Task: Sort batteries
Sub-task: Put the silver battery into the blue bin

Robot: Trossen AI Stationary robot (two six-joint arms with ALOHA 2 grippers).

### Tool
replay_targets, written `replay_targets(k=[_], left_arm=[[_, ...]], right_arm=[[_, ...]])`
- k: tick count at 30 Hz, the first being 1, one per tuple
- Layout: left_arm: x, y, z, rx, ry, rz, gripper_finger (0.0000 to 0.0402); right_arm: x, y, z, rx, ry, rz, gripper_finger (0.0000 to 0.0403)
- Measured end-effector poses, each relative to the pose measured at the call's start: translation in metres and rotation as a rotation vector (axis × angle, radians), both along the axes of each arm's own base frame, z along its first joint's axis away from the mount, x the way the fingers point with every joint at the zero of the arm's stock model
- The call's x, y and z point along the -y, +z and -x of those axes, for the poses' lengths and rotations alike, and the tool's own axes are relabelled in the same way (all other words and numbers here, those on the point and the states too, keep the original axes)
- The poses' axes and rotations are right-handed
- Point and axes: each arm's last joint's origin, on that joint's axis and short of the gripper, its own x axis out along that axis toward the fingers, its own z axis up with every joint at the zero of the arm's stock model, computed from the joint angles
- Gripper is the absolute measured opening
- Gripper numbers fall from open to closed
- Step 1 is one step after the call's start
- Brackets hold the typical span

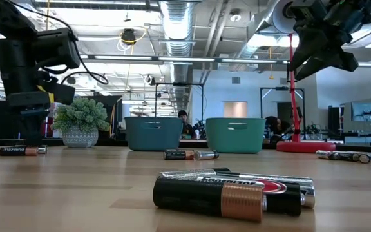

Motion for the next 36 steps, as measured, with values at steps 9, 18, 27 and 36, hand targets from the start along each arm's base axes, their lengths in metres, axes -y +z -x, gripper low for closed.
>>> replay_targets(k=[9, 18, 27, 36], left_arm=[[-0.001, -0.002, -0.001, -0.022, 0.014, -0.026, 0.0119], [-0.002, -0.016, -0.009, -0.156, 0.017, -0.01, 0.0041], [-0.003, -0.004, -0.012, -0.145, 0.037, -0.019, 0.0041], [-0.006, 0.043, -0.024, -0.026, 0.14, -0.055, 0.0041]], right_arm=[[0.0, 0.0, 0.0, 0.0, 0.0, 0.0, 0.0152], [0.0, 0.0, 0.0, 0.0, 0.002, 0.002, 0.0152], [0.0, 0.0, 0.0, 0.003, 0.002, 0.002, 0.0152], [0.0, 0.0, 0.0, -0.004, 0.021, 0.017, 0.0152]])
